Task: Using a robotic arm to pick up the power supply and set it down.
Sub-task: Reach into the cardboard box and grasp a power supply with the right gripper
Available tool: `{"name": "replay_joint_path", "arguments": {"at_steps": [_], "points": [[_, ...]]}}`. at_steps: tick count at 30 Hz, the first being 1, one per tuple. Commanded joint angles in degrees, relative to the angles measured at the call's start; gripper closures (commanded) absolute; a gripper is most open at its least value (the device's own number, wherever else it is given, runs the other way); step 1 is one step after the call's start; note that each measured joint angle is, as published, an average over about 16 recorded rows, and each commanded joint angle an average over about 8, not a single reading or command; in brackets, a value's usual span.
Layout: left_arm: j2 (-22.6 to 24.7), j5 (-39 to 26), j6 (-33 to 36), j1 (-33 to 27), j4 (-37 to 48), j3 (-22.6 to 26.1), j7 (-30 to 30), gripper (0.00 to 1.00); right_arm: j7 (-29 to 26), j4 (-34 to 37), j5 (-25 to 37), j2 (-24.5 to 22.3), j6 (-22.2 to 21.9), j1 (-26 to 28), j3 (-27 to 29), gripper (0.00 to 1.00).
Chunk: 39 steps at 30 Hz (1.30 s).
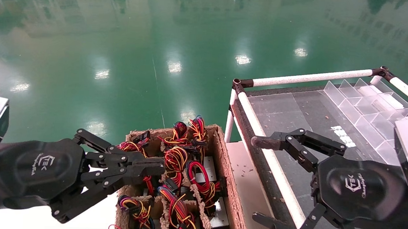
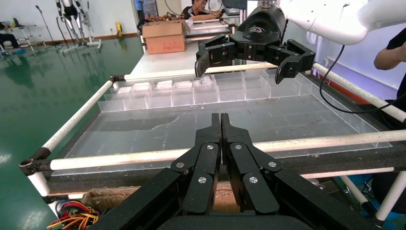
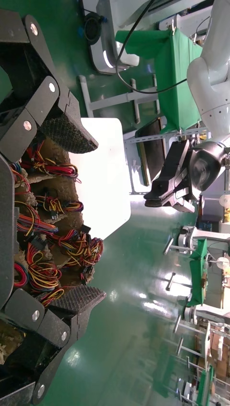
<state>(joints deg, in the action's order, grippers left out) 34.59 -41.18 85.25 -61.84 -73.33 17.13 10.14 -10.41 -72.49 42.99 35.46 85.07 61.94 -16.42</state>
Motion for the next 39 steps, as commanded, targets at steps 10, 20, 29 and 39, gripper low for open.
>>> {"name": "replay_joint_path", "arguments": {"at_steps": [10, 20, 29, 39], "points": [[0.00, 0.01, 0.01, -0.02, 0.03, 0.03, -0.02, 0.00, 0.02, 5.37, 8.03, 3.50, -2.83, 4.69, -3.48, 0.00], [-0.01, 0.03, 0.00, -0.03, 0.03, 0.06, -0.04, 0.00, -1.18, 18.41, 22.88, 12.97, -1.83, 17.34, -12.37, 0.00], [-0.02, 0.05, -0.01, -0.04, 0.03, 0.09, -0.05, 0.00, 3.92, 32.89, 30.27, 22.06, 2.16, 24.66, -18.13, 0.00], [-0.03, 0.07, -0.02, -0.04, 0.03, 0.11, -0.06, 0.00, 10.03, 45.38, 35.56, 29.85, 1.20, 29.07, -21.71, 0.43]]}}
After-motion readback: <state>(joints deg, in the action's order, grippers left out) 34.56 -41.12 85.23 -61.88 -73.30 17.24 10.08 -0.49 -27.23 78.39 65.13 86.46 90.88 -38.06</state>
